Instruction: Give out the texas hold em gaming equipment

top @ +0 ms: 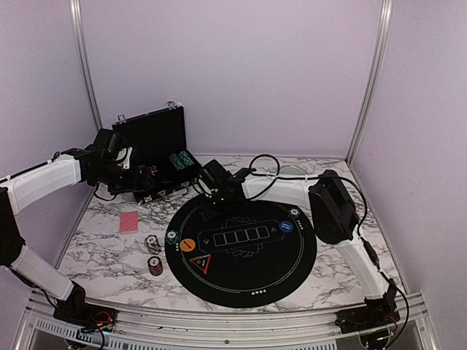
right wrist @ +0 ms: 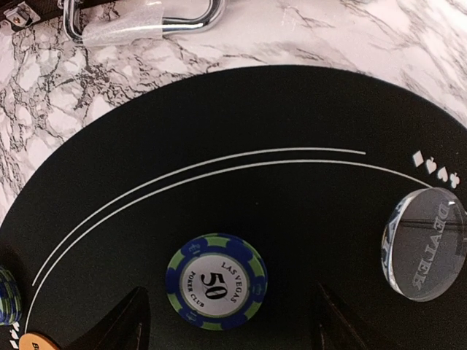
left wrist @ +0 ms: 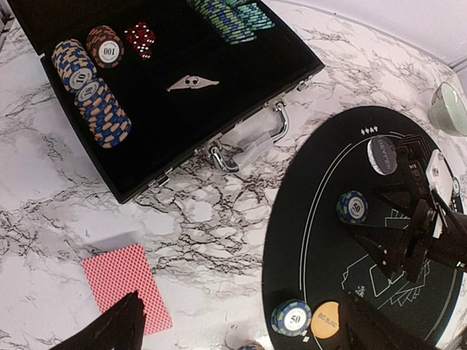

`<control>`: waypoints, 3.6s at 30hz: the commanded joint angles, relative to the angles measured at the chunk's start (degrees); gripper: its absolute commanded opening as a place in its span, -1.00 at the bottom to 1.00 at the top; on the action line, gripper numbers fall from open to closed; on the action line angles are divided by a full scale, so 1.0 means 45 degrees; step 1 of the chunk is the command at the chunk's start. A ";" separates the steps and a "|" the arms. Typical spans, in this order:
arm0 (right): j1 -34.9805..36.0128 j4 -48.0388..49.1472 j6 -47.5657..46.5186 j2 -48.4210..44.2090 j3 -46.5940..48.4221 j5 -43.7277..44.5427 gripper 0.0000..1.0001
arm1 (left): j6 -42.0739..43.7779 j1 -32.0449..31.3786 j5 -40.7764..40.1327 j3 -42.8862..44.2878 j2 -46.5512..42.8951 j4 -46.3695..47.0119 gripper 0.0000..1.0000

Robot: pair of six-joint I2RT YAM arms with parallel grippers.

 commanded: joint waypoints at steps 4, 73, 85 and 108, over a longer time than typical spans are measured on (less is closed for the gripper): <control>0.0165 -0.0382 -0.0194 0.0428 0.0749 0.0434 0.43 | 0.0183 0.0128 0.0371 -0.0158 -0.0271 0.0407 0.86; -0.1619 0.0749 -0.1365 0.2769 0.2744 0.1351 -0.42 | 0.0195 0.0183 0.0608 -0.0365 0.0022 0.0567 0.84; -0.2363 0.0574 -0.1590 0.2844 0.2843 0.1605 -0.42 | 0.0190 0.0197 0.0788 -0.0356 0.0132 0.0568 0.84; -0.3029 0.0363 -0.0993 0.1690 0.1084 0.2374 -0.45 | 0.0195 0.0258 0.0937 -0.0356 0.0157 0.0555 0.84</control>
